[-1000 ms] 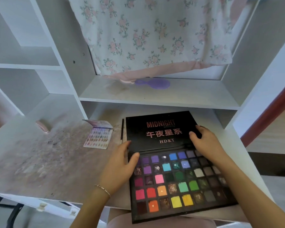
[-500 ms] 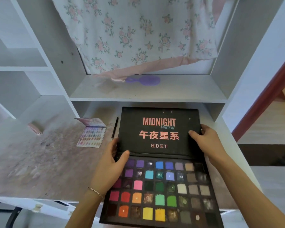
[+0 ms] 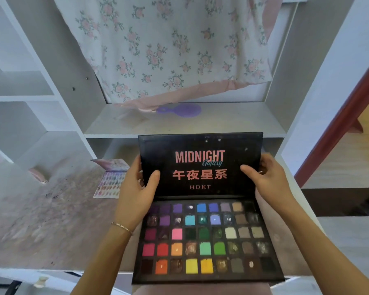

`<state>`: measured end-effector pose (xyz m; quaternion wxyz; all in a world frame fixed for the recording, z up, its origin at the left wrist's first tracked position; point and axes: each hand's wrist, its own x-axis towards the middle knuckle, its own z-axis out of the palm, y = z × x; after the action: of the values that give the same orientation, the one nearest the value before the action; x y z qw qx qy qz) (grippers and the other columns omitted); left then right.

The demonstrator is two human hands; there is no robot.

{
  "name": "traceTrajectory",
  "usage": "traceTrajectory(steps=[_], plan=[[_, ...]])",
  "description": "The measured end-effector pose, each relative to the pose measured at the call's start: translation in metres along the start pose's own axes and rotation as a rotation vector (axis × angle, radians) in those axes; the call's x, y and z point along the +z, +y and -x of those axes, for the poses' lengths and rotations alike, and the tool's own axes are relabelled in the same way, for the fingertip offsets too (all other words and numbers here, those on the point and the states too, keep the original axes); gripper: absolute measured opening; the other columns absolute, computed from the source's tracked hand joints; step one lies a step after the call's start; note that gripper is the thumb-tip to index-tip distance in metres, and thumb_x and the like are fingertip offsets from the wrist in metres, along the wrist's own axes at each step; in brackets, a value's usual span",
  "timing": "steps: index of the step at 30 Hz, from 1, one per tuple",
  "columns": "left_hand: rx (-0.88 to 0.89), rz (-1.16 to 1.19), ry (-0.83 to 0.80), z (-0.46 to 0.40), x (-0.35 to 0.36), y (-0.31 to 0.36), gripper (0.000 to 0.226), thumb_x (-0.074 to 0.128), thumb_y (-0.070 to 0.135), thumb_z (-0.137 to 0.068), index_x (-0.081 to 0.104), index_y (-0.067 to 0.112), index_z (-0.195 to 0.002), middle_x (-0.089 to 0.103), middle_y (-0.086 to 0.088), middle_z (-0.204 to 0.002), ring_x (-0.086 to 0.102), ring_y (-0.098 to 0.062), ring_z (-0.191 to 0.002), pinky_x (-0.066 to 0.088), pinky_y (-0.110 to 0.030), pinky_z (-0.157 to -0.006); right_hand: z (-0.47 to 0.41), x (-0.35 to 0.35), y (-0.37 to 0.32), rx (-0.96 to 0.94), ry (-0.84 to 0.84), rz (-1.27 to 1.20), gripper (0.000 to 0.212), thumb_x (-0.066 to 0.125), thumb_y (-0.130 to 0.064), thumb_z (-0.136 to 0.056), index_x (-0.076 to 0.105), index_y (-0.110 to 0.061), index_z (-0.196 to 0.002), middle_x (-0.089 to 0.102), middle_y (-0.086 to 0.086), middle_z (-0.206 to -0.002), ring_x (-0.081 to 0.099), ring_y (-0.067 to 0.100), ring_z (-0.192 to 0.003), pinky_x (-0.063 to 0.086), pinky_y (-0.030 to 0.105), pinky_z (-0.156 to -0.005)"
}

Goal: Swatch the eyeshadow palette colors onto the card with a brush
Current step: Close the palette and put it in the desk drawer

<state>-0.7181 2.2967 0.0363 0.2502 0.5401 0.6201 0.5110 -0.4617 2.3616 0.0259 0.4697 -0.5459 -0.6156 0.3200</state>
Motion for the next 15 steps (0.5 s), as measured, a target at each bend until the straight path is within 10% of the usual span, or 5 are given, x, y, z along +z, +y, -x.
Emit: traceTrajectory(steps=[10, 15], plan=[[0.120, 0.142, 0.188, 0.004, -0.015, 0.006, 0.017, 0.045, 0.047, -0.085, 0.058, 0.046, -0.096, 0.064, 0.018, -0.097, 0.060, -0.003, -0.098, 0.046, -0.013, -0.081, 0.008, -0.009, -0.020, -0.148, 0.196, -0.168, 0.019, 0.052, -0.019, -0.090, 0.054, -0.034, -0.078, 0.059, -0.016, -0.077, 0.056, -0.014, -0.075, 0.041, 0.000, -0.060], [0.126, 0.104, 0.093, 0.036, -0.026, -0.005, 0.022, 0.049, 0.044, -0.083, 0.065, 0.033, -0.095, 0.068, 0.016, -0.097, 0.061, -0.007, -0.099, 0.048, -0.022, -0.086, 0.043, -0.025, -0.005, -0.238, 0.015, -0.170, 0.009, 0.056, -0.026, -0.086, 0.061, -0.028, -0.093, 0.067, -0.009, -0.090, 0.061, 0.003, -0.091, 0.047, 0.010, -0.078]])
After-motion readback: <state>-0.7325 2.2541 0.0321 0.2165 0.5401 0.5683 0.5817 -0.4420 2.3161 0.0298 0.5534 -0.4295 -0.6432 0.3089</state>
